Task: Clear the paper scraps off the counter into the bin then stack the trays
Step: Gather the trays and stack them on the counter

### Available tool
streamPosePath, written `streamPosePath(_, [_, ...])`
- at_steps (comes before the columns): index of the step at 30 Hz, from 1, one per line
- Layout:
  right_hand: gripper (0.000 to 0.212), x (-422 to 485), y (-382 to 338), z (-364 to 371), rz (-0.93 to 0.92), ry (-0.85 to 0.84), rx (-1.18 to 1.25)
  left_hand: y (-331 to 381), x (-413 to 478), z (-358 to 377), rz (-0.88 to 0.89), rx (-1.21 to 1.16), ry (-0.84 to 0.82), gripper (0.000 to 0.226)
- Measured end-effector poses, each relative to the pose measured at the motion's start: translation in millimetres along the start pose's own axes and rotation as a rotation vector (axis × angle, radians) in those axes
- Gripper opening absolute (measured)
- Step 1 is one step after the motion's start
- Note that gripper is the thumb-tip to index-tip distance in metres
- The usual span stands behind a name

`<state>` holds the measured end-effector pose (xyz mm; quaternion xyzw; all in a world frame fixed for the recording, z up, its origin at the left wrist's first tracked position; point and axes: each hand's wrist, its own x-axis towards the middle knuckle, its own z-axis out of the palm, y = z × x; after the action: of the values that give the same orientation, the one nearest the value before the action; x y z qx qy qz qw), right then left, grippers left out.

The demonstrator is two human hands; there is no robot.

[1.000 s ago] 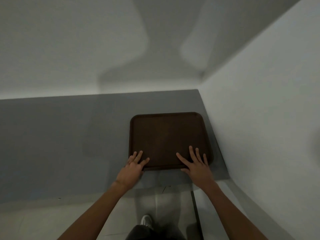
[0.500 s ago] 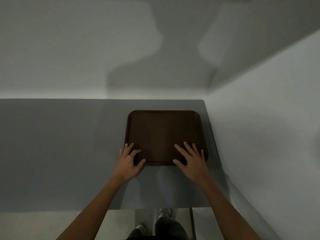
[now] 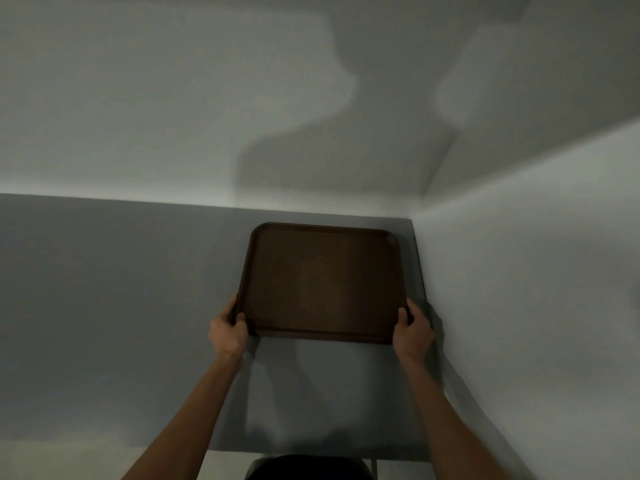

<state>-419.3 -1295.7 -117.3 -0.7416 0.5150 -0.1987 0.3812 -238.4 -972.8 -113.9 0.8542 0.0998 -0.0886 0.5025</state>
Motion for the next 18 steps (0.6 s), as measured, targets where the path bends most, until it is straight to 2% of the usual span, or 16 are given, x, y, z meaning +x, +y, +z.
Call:
streamPosePath(11, [0.037,44.0,-10.6,8.3,-0.015,-0.107,0.032,18.1,29.1,17.2,-0.015,-0.037,-0.033,0.053])
streamPosePath(18, [0.038,49.5,-7.2,8.6,0.005,-0.168,0.008,5.0,30.6,12.4,0.020,-0.056,-0.057,0.053])
